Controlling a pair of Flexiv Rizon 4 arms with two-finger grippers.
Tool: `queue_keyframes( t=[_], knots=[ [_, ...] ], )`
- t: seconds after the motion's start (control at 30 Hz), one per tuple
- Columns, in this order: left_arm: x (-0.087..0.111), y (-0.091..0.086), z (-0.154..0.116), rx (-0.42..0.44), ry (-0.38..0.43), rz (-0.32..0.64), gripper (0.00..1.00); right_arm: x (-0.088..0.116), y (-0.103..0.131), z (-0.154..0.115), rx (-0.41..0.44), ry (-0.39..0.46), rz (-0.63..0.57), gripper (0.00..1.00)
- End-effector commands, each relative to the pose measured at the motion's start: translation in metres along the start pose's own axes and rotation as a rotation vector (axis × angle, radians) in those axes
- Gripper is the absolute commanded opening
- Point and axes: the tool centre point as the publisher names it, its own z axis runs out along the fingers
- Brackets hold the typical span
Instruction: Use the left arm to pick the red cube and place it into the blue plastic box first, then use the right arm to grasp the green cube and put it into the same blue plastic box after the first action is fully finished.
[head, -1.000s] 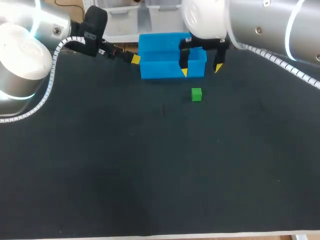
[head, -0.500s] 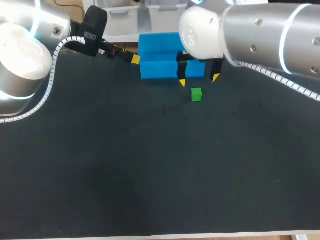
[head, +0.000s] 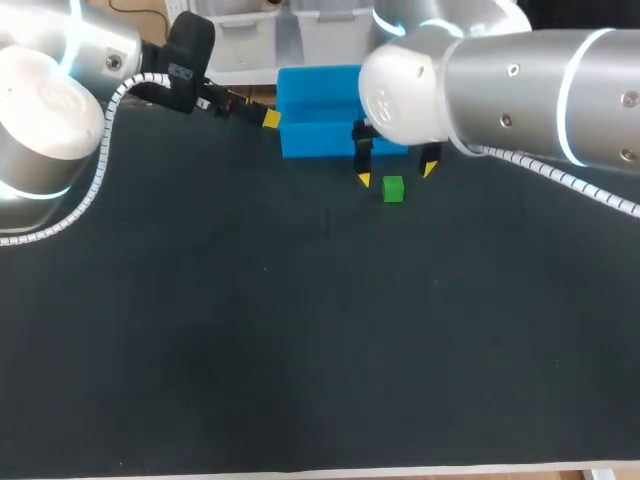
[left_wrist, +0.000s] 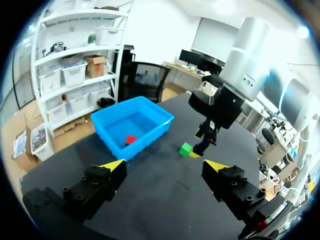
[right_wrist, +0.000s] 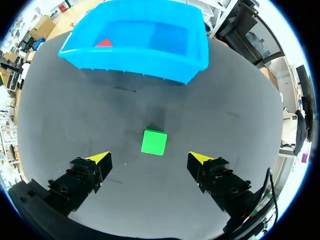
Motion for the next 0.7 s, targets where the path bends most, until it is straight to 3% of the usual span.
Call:
queue_keyframes(
  t=[0.03, 0.7],
  knots=[
    [0.002, 0.001, 0.000, 0.003, -0.008, 0.004, 1.00, -0.002, -0.002, 0.013, -0.001, 0.011, -0.003, 1.00],
    [0.002, 0.001, 0.000, 0.003, -0.008, 0.004, 1.00, -0.019, -0.011, 0.034, -0.009, 0.044, -0.028, 1.00]
  ],
)
